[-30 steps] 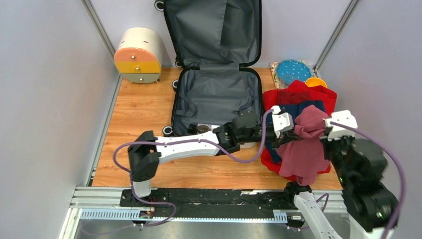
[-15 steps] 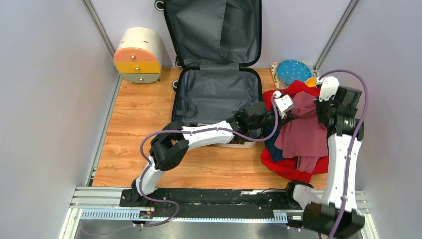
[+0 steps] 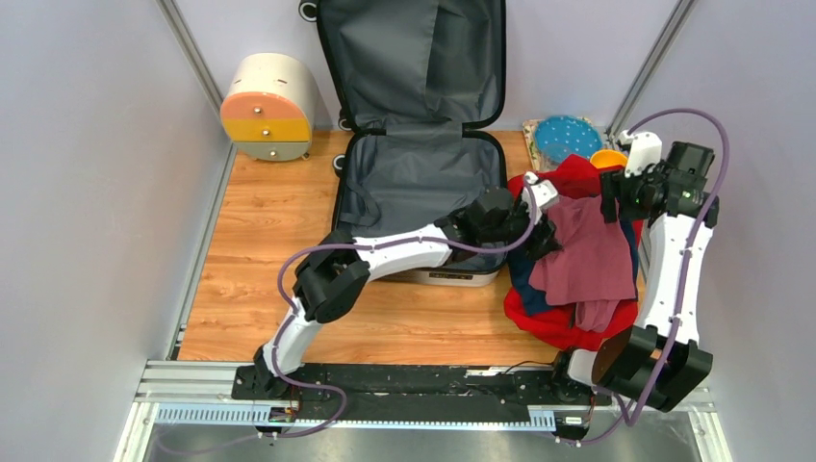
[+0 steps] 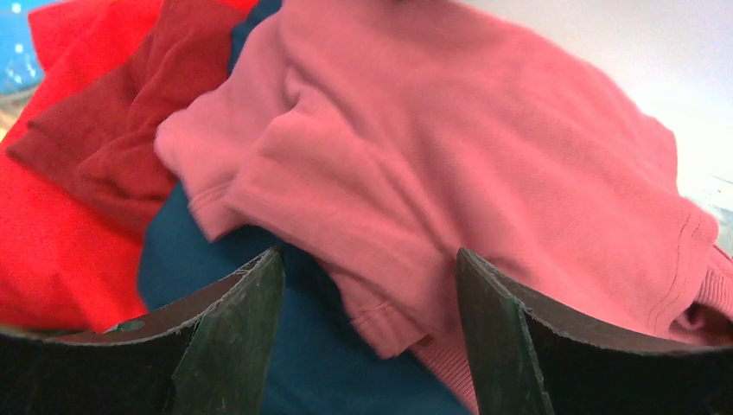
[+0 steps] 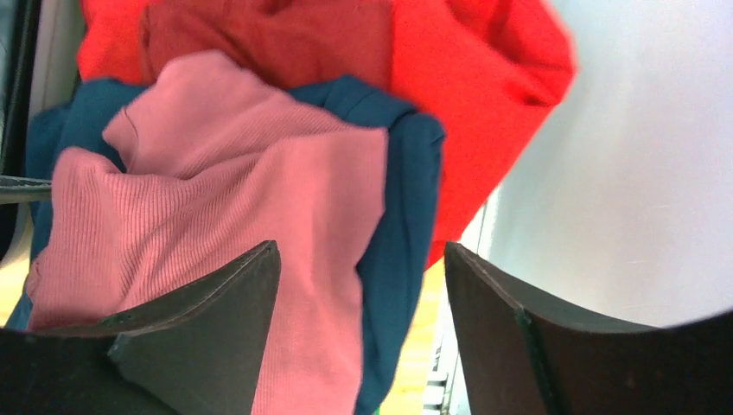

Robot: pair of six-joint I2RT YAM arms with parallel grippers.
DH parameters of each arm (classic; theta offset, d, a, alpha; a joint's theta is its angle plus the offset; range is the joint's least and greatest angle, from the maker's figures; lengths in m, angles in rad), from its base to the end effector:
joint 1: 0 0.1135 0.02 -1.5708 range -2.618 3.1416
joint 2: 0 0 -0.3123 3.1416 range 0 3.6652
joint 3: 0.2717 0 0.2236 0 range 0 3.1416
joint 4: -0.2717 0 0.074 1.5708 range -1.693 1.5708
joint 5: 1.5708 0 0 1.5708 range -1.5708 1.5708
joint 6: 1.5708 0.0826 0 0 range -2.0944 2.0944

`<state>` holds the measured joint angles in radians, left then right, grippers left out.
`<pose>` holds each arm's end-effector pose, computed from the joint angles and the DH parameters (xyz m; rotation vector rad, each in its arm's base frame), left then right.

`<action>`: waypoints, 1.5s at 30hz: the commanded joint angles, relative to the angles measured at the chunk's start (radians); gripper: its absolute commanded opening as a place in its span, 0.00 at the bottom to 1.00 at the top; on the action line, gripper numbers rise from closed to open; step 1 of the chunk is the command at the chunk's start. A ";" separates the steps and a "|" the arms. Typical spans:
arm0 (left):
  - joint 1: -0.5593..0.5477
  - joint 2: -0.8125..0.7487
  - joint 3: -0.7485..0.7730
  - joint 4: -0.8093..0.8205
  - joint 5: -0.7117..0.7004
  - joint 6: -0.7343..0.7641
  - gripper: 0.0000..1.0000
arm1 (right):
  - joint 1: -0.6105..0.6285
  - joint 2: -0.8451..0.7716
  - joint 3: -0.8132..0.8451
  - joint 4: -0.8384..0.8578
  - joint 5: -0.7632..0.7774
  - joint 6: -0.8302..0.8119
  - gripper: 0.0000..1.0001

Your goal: Open, take out, and arrange the luggage

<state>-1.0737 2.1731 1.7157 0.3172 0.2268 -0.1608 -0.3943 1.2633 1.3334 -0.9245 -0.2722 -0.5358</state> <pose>0.2553 -0.5096 0.3080 0.9683 1.5614 -1.0892 0.2273 -0.0705 0.3703 -0.2904 2.3689 -0.1084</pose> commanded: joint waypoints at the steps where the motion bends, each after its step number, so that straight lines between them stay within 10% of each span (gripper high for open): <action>1: 0.087 -0.179 0.081 -0.296 0.144 -0.039 0.79 | -0.014 -0.008 0.191 -0.049 -0.065 -0.065 0.77; 9: 0.297 -0.554 -0.215 -0.567 0.460 0.079 0.81 | 0.122 0.002 0.365 -0.404 -0.302 -0.179 0.83; 21: 0.546 -0.699 -0.451 -0.552 0.615 -0.025 0.82 | 0.479 0.103 0.004 -0.113 -0.165 -0.299 0.83; 31: 0.678 -0.728 -0.553 -0.573 0.670 -0.060 0.83 | 0.454 0.067 -0.381 0.070 0.033 -0.558 0.83; 45: 0.716 -0.719 -0.558 -0.582 0.649 -0.025 0.85 | 0.152 0.042 -0.382 -0.056 -0.018 -0.783 0.83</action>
<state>-0.3649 1.4818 1.1404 -0.2512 0.8780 -0.2253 -0.1631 1.3052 0.9447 -0.9382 -0.3725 -1.2301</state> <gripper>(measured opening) 0.841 0.826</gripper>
